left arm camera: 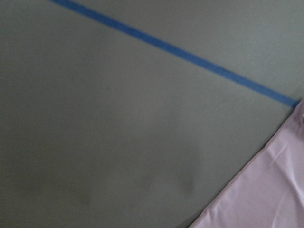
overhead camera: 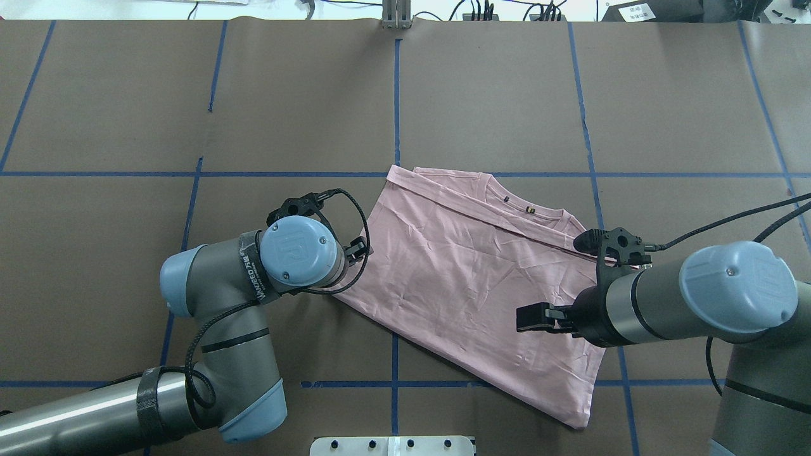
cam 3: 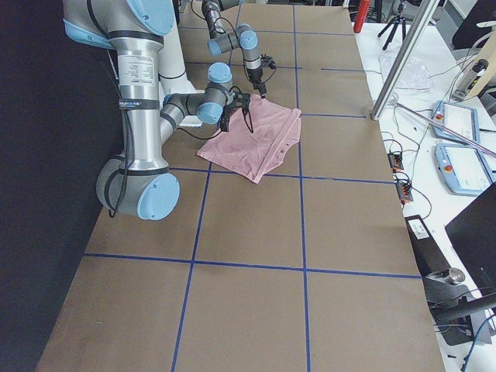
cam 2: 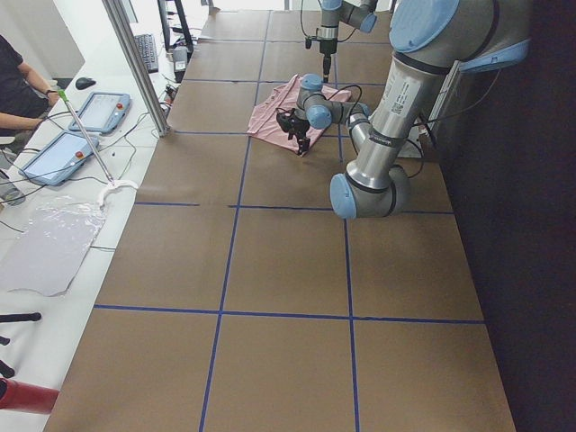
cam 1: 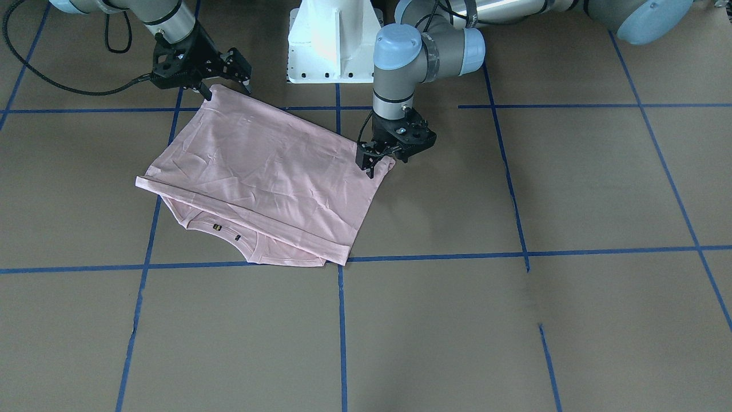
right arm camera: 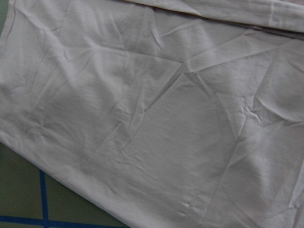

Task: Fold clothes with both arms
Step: 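Drag the folded shirt toward the robot with the right gripper while the left arm lowers, then push the shirt's far side with the left gripper to straighten it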

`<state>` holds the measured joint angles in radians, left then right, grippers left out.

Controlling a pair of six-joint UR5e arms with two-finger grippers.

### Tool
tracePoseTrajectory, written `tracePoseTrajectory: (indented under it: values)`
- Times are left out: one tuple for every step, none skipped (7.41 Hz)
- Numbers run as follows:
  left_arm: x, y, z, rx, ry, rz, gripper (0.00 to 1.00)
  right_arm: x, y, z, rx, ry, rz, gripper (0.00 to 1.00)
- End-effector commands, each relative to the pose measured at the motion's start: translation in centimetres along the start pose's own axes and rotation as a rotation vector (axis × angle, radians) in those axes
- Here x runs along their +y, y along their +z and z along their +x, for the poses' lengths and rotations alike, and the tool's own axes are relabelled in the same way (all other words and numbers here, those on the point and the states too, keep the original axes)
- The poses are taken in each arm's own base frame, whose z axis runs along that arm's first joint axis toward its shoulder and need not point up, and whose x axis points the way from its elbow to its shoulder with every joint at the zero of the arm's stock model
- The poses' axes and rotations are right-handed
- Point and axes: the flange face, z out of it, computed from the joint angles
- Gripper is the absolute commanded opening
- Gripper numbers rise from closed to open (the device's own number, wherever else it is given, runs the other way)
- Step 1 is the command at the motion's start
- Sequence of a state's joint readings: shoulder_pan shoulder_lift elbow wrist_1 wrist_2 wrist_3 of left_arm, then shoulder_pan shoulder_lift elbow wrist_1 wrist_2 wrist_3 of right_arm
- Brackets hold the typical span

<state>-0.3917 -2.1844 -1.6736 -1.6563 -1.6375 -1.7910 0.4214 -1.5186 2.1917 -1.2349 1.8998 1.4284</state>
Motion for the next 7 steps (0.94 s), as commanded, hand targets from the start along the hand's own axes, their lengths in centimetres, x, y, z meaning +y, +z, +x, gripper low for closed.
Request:
tracePoseTrajectory:
  values:
    - [0.3, 0.2, -0.2, -0.013, -0.006, 0.003, 0.89, -0.8, -0.5, -0.1, -0.007, 0.007, 0.018, 1.0]
    - [0.6, 0.4, -0.3, -0.016, -0.001, 0.001, 0.83, -0.8, -0.5, -0.1, -0.007, 0.007, 0.018, 1.0]
    - [1.3, 0.6, -0.5, -0.019, 0.006, -0.006, 0.83, -0.8, -0.5, 0.0, -0.006, 0.008, 0.018, 1.0]
    - [1.6, 0.6, -0.5, -0.018, 0.008, -0.009, 0.83, -0.8, -0.5, 0.0, -0.005, 0.008, 0.019, 1.0]
    - [1.7, 0.6, -0.5, -0.02, 0.008, -0.009, 0.83, -0.8, -0.5, 0.1, -0.004, 0.009, 0.02, 1.0]
    - [1.7, 0.5, -0.4, -0.017, 0.005, -0.01, 0.82, -0.9, -0.5, 0.2, -0.003, 0.01, 0.02, 1.0]
    - [2.8, 0.8, -0.7, -0.024, 0.001, -0.021, 0.75, -0.9, -0.5, 0.2, -0.003, 0.012, 0.02, 1.0]
